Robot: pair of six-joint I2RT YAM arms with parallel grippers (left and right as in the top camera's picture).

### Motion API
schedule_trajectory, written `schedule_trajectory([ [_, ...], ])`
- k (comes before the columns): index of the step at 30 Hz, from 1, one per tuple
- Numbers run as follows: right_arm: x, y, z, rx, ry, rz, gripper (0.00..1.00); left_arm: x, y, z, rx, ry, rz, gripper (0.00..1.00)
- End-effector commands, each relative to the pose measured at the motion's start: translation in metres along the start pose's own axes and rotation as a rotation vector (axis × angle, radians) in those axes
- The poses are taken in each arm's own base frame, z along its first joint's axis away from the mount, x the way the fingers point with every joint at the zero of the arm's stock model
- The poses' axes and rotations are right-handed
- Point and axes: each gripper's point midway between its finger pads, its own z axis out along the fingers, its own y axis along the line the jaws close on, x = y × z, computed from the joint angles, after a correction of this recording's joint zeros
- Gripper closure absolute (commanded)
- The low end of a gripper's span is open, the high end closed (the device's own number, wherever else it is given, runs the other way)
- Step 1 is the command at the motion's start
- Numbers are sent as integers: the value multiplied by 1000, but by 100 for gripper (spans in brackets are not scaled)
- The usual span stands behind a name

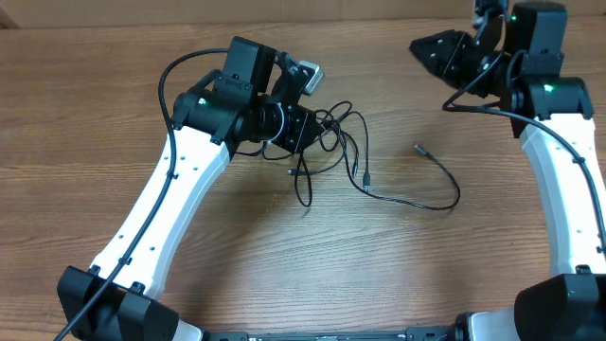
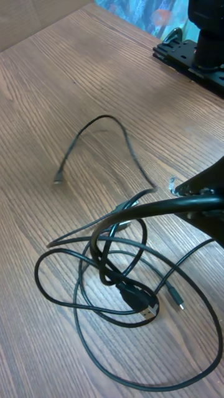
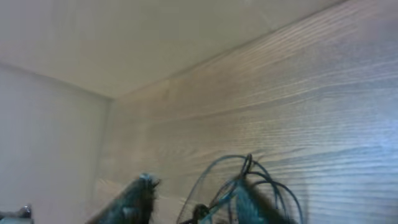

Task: Untangle cables

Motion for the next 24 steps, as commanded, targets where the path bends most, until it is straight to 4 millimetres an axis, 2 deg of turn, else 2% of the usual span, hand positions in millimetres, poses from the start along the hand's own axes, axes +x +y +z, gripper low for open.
schedule_trajectory([
  [1, 3, 22, -11, -25, 4, -143, 44, -7, -19, -17, 55, -37, 87, 94],
  [2, 7, 20, -11, -18, 20, -146, 38, -6, -23, -19, 70, -37, 97, 94],
  [7, 26, 9, -12, 14, 96, -154, 38, -11, -38, -43, 74, -68, 135, 92],
  [12, 40, 5, -11, 34, 142, -128, 47, -26, -61, -83, 69, -142, 197, 92],
  [16, 53, 6, -6, 36, 183, -141, 48, -33, -75, -111, 56, -200, 237, 91],
  [19, 68, 5, -5, 49, 235, -171, 42, -28, -74, -119, 20, -199, 233, 84],
  [21, 77, 2, -4, 81, 265, -190, 41, -20, -68, -119, -13, -166, 226, 80],
  [24, 86, 0, -4, 99, 299, -221, 42, -6, -55, -114, -66, -104, 214, 79],
])
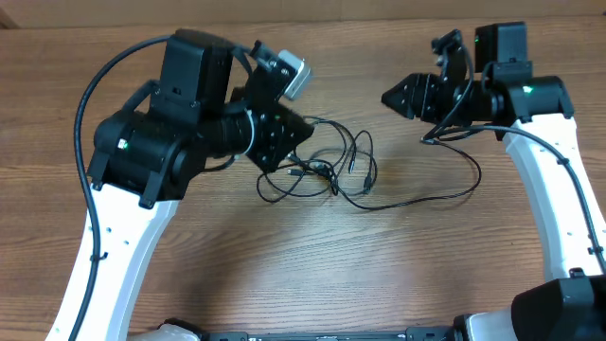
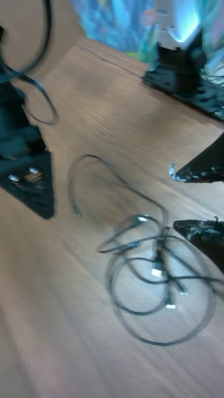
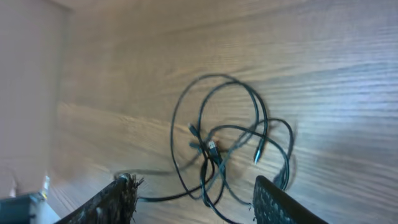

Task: Untangle cables

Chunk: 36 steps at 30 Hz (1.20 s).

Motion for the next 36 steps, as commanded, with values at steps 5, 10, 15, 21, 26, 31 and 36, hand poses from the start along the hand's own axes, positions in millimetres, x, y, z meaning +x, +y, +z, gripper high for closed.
schedule_trajectory([
  [5, 11, 6, -5, 37, 21, -104, 42, 21, 20, 12, -77, 84, 40, 82],
  [10, 18, 1, 0, 41, 44, -90, 42, 44, 33, 36, -74, 138, 20, 83],
  [15, 27, -6, 6, 47, 73, -72, 40, 77, 52, 73, -66, 183, 8, 79],
  [21, 28, -6, 7, 47, 72, -71, 39, 109, 63, 100, -41, 230, 102, 63],
  [26, 29, -3, 7, 29, 78, -69, 39, 130, 73, 118, -38, 260, 130, 56],
  [31, 33, 4, 7, -12, 95, -60, 39, 148, 80, 139, -8, 285, 109, 53],
  [36, 34, 4, 7, -11, 98, -59, 39, 153, 87, 153, -3, 295, 102, 72],
])
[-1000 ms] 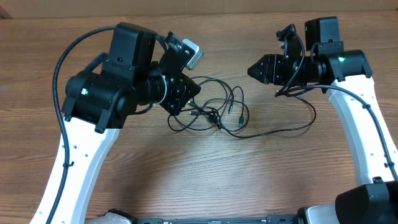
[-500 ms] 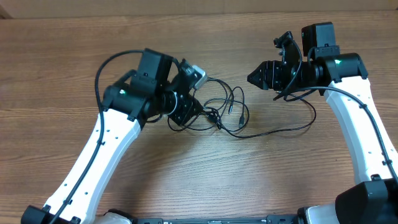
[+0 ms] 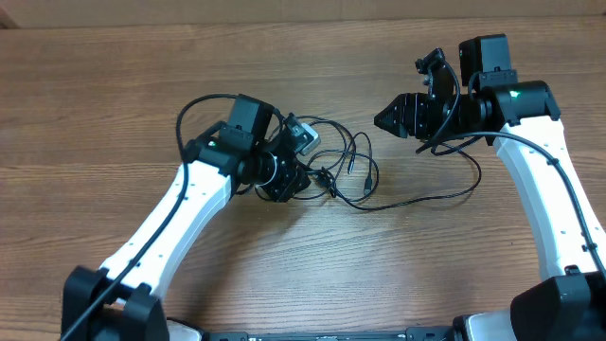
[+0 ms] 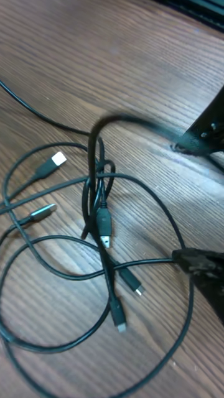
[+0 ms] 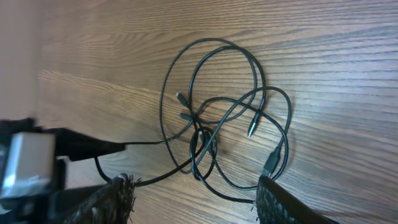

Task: Untangle cables

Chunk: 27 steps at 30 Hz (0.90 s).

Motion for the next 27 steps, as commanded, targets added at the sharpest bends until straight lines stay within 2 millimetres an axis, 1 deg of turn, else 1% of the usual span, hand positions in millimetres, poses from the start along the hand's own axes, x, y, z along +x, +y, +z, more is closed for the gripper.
schedule_trajectory([
  [1, 2, 8, -6, -20, -10, -22, 39, -1, 0, 8, 21, -6, 21, 95],
  [5, 1, 8, -6, -20, -14, -32, 39, -11, 1, 5, 17, -38, -81, 96],
  [7, 1, 7, -6, -10, -14, -57, 38, -21, 0, -2, 18, -65, -118, 96],
  [9, 4, 4, -6, 2, -5, -50, 38, -35, -2, -15, 10, -101, -118, 96],
  [12, 10, 4, -4, 0, 18, -35, 36, -61, -8, -46, -9, -166, -84, 96],
  [15, 15, 6, -4, -19, 39, -22, 36, -88, -17, -84, -33, -242, -46, 96],
  [16, 16, 9, -4, -34, 42, -21, 40, -96, -20, -96, -39, -265, -34, 96],
  [17, 16, 12, -4, -51, 45, -21, 50, -104, -23, -108, -46, -291, -21, 96],
  [18, 17, 14, -4, -67, 46, -21, 56, -111, -26, -120, -54, -312, -10, 96],
  [19, 17, 17, -4, -80, 48, -23, 60, -116, -28, -129, -64, -326, -3, 96],
  [20, 17, 20, -4, -90, 48, -28, 62, -121, -28, -137, -80, -340, 2, 96],
  [23, 17, 32, 0, -124, 51, -56, 61, -131, -31, -155, -99, -370, 3, 96],
  [27, 15, 49, 9, -148, 40, -94, 50, -139, -35, -168, -97, -401, -23, 96],
])
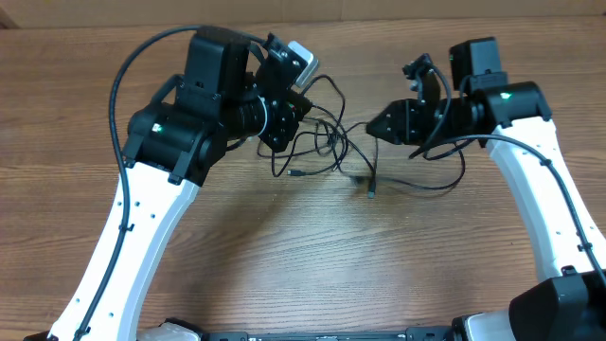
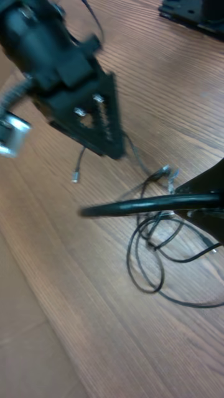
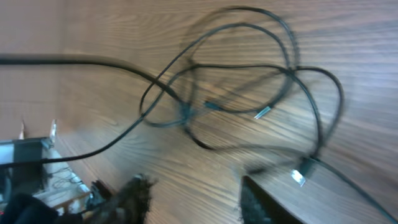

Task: Untangle cables

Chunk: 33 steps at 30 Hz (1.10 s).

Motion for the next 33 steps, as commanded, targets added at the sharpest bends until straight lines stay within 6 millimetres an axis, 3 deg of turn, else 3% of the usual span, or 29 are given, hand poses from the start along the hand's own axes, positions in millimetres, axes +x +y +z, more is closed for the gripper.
schedule_trajectory([
  [1, -1, 24, 4, -50, -12, -38, 48, -14, -3, -13, -9, -34, -35, 96],
  [5, -13, 32, 15, -49, -51, -34, 48, -21, -9, -23, 2, -43, -41, 96],
  [9, -18, 14, 27, 53, -62, -1, 48, -23, -10, -33, -19, -41, -43, 96],
  [13, -9, 0, 41, 75, -10, 35, 46, -34, -1, -51, -110, -76, -63, 95],
  [20, 21, -20, 73, 52, 97, 98, 41, -64, -10, -82, -125, -179, -22, 94],
  [24, 31, -21, 88, 2, 107, 118, 41, -78, -15, -97, -128, -230, -11, 94],
  [33, 30, -16, 108, -94, 59, 164, 33, -106, -28, -132, -134, -341, 14, 93],
])
